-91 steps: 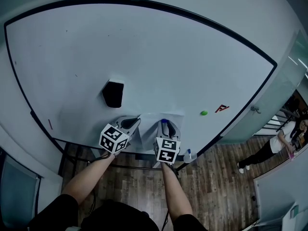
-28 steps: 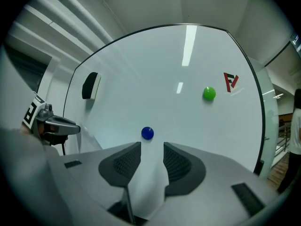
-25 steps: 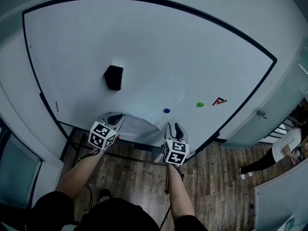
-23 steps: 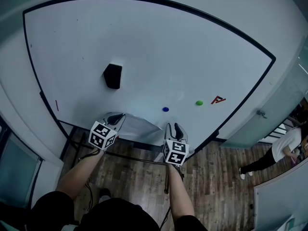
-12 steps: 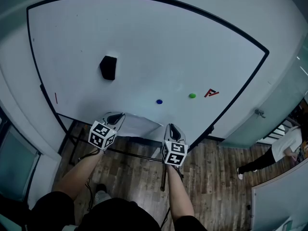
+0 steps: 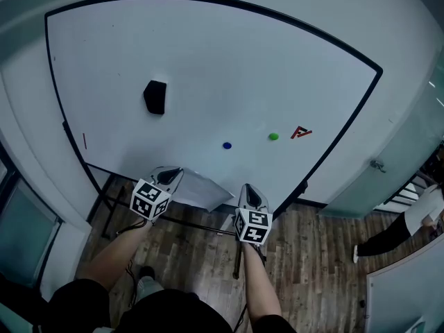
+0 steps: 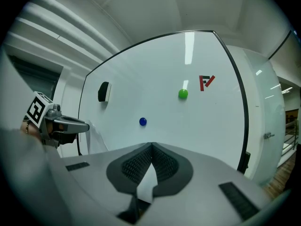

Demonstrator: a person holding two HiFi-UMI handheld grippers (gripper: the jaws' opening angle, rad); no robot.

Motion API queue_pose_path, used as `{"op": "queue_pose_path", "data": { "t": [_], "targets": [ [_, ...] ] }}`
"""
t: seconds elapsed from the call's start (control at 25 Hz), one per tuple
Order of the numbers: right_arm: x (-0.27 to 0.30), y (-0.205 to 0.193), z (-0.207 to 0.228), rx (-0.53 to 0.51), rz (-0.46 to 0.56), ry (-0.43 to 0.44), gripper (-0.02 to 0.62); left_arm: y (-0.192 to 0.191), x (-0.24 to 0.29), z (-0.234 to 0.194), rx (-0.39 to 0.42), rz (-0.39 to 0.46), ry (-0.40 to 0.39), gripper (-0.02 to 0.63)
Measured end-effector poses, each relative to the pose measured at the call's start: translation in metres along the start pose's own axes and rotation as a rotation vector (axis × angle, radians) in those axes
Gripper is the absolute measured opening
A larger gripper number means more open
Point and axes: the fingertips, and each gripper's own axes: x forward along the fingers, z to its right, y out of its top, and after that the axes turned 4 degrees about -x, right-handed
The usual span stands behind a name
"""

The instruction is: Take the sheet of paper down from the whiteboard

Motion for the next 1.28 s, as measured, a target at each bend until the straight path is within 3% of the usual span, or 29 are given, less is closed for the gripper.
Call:
{"op": "queue_pose_path", "data": {
  "t": [1.28],
  "targets": [
    [-0.008, -0.014, 0.0, 0.016, 0.002, 0.044, 0.025, 0.005, 0.001, 0.012, 0.013, 0.005, 0.008, 0.02]
  ]
}}
